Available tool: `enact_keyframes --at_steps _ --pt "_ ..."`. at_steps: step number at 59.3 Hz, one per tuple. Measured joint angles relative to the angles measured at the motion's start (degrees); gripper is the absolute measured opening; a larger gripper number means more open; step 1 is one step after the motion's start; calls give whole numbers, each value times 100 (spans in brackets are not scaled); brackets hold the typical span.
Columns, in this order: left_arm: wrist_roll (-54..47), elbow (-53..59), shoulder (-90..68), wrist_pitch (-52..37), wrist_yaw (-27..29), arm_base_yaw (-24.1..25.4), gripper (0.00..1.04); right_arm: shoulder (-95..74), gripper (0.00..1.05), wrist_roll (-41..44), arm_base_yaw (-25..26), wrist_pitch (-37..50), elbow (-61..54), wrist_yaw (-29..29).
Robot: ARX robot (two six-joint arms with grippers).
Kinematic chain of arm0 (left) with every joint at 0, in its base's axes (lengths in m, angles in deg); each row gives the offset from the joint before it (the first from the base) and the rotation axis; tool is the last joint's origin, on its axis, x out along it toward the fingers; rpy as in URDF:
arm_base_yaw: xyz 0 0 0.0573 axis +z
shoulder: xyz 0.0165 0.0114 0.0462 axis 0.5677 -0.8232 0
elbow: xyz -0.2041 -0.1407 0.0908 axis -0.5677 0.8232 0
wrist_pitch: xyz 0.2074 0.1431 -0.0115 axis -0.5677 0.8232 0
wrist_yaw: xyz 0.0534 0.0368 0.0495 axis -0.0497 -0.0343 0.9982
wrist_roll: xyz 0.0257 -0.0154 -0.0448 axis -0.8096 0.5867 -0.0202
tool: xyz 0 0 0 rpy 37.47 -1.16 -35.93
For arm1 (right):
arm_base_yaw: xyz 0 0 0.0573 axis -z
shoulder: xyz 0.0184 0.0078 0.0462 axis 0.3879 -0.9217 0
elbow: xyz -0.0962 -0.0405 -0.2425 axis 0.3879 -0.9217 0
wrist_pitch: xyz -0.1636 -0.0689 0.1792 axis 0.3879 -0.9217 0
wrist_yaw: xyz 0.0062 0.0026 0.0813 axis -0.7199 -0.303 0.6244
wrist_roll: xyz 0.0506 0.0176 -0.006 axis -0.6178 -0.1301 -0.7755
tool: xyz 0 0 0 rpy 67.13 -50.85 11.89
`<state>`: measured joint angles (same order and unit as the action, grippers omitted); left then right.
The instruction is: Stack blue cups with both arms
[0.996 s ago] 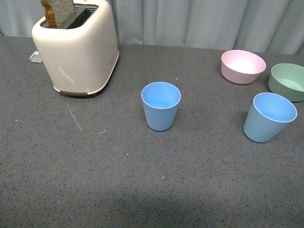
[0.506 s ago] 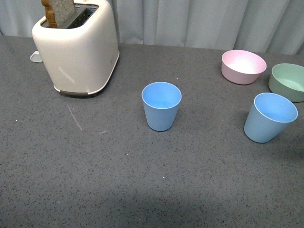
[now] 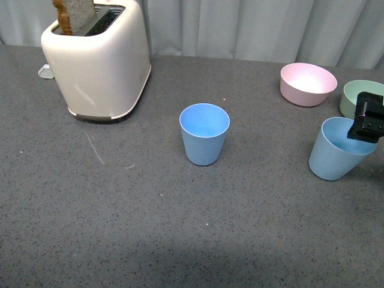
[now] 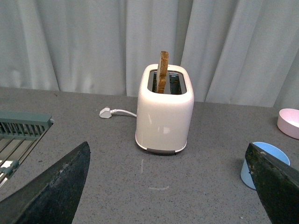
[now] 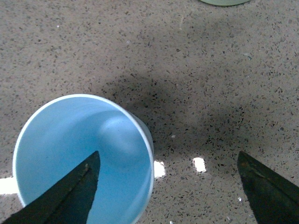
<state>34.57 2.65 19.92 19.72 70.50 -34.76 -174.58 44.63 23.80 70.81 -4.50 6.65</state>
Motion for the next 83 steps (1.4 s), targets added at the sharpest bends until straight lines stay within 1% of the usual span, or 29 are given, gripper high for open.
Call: enact_keyframes --at_steps 4,6,9,13,15,20,22,27,29,30,35,44,54,61,65,73,83 --pt "0 0 0 0 0 0 98 -136 73 -116 -7 -20 68 -28" --pt "0 0 0 0 0 0 98 -164 69 -160 -7 -26 85 -13" --pt "0 0 0 0 0 2 98 -243 61 -227 -7 -48 133 -13" --pt "2 0 0 0 0 0 98 -308 52 -291 -7 -48 162 -11" --pt "0 0 0 0 0 0 98 -350 44 -308 -7 -48 175 -15" --pt "0 0 0 0 0 0 98 -396 34 -341 -15 -48 184 -15" --pt "0 0 0 0 0 0 98 -413 25 -354 -20 -46 186 -17" --pt "0 0 0 0 0 0 98 -409 7 -457 -33 -46 186 7" --pt "0 0 0 0 0 0 98 -365 2 -501 -52 -48 184 70" --pt "2 0 0 0 0 0 98 -334 0 -516 -68 -50 184 101" --pt "0 0 0 0 0 0 98 -201 1 -597 -140 -111 184 179" --pt "0 0 0 0 0 0 98 138 1 -761 -393 -295 240 608" --pt "2 0 0 0 0 0 98 485 1 -970 -1005 -675 772 1095" --pt "0 0 0 0 0 2 98 470 1 -1150 -1589 -756 1200 1137" --pt "2 0 0 0 0 0 98 378 1 -1202 -1823 -774 1375 1106" --pt "0 0 0 0 -2 0 98 144 1 -1248 -2096 -872 1598 992" --pt "0 0 0 0 0 0 98 -44 1 -1342 -2269 -931 1652 973"
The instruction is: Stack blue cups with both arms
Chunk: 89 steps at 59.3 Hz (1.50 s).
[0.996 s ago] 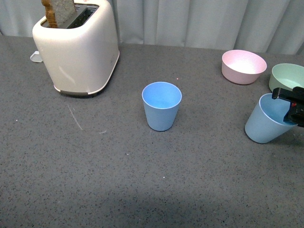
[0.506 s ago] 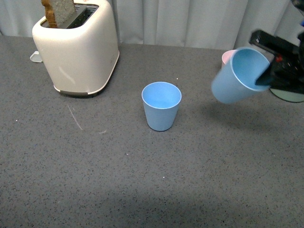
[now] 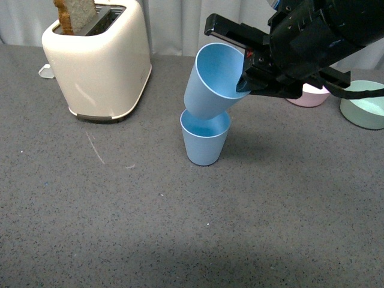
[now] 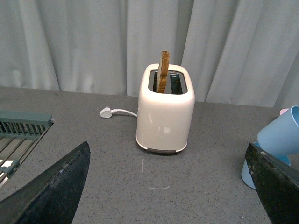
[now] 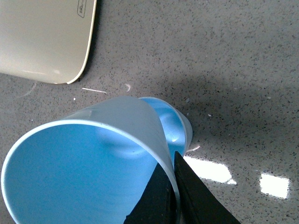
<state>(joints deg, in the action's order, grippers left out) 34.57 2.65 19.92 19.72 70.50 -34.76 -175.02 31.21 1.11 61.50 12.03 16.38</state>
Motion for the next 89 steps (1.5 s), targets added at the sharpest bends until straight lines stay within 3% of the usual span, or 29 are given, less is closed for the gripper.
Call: enact_keyframes --at_steps 18,28,47,49,50,54,58,63,74,78,89 --pt "0 0 0 0 0 0 98 -105 2 -37 -83 -26 76 -92" --pt "0 0 0 0 0 0 98 -83 38 -107 -22 313 15 -35" --pt "2 0 0 0 0 0 98 356 91 157 22 658 -186 -372" --pt "0 0 0 0 -2 0 98 334 89 343 -9 1292 -415 -732" --pt "0 0 0 0 0 0 98 334 86 619 -9 1919 -654 -1261" --pt "-4 0 0 0 -7 0 98 358 75 1384 4 3799 -1469 -2361" --pt "-4 0 0 0 13 0 98 560 63 2022 157 5648 -2441 -2745" --pt "-4 0 0 2 13 0 98 1069 48 2422 398 6813 -3189 -2660" --pt "-4 0 0 2 -2 0 98 1880 18 2658 804 7479 -4203 -2345" --pt "-4 0 0 4 0 0 98 2039 2 2702 944 7525 -4699 -2159" --pt "-4 0 0 4 2 0 98 3021 1 2728 1261 7337 -5394 -1836"
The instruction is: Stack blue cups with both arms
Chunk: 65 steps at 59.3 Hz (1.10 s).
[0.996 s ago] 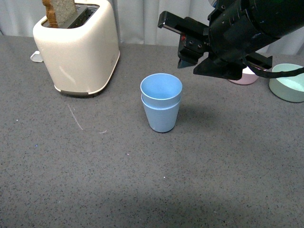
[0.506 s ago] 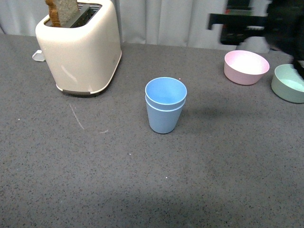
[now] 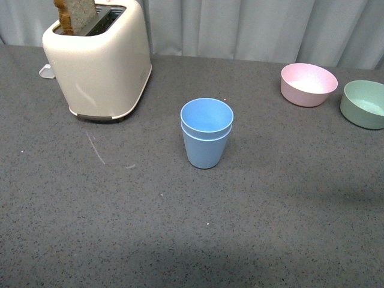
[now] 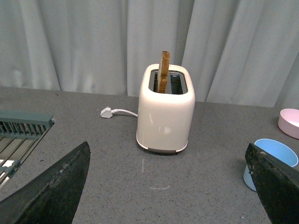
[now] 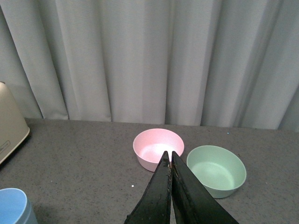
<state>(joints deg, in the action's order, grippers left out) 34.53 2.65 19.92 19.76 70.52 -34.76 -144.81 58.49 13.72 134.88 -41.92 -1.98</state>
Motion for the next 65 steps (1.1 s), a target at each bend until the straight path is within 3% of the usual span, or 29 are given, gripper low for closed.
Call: enact_keyframes --at_steps 21,24,29,65 --pt "0 0 0 0 -2 0 98 1797 1 0 435 -1038 -820 431" --pt "0 0 0 0 -2 0 98 2096 1 0 682 -1255 -898 789" --pt "0 0 0 0 -2 0 98 2481 1 -2 863 -1547 -986 831" --pt "-2 0 0 0 -2 0 98 5171 1 -2 896 -3901 -1217 876"
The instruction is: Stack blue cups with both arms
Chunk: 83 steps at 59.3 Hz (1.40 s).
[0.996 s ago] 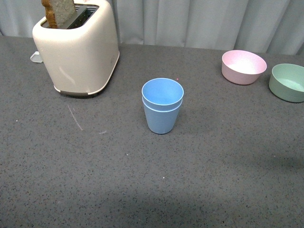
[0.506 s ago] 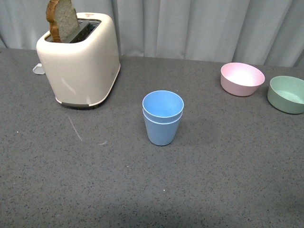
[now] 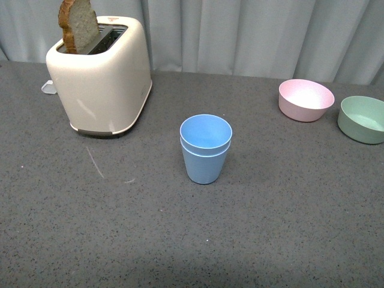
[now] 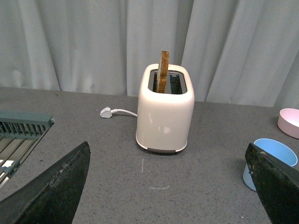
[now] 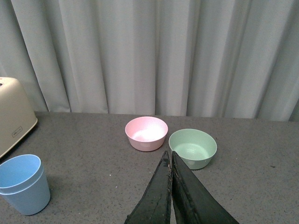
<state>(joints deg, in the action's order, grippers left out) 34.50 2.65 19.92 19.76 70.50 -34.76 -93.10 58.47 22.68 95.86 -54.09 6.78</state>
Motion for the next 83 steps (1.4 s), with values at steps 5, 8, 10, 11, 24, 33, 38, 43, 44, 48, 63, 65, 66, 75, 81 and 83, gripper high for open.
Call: enact_keyframes --at_steps 5,8,10,11,24,33,38,43,44,48,63,65,66,75,81,83 --pt "2 0 0 0 0 0 98 269 1 0 0 -256 0 2" --pt "2 0 0 0 0 0 98 407 1 0 0 -391 0 2" --pt "2 0 0 0 0 0 98 485 1 0 0 -466 0 2" --pt "2 0 0 0 0 0 98 535 1 0 0 -516 0 0" --pt "2 0 0 0 0 0 98 1054 1 0 0 -1021 0 2" --pt "2 0 0 0 0 0 98 1335 1 0 0 -1300 0 2" --pt "2 0 0 0 0 0 98 1473 1 0 0 -1438 0 2" --pt "2 0 0 0 0 0 98 1591 1 0 0 -1556 0 2" --pt "2 0 0 0 0 0 98 1617 1 0 0 -1582 0 2" --pt "0 0 0 0 0 0 98 1899 1 0 0 -1923 7 2" --pt "0 0 0 2 2 0 98 2614 3 7 0 -2616 4 17" --pt "0 0 0 2 0 0 98 2614 10 7 0 -2616 4 17" --pt "0 0 0 2 0 0 98 2614 13 7 0 -2616 4 17" --pt "0 0 0 4 2 0 98 2616 42 7 0 -2616 4 17" --pt "0 0 0 4 2 0 98 2616 59 7 0 -2616 4 17" --pt "2 0 0 4 0 0 98 2616 67 7 0 -2616 4 17"
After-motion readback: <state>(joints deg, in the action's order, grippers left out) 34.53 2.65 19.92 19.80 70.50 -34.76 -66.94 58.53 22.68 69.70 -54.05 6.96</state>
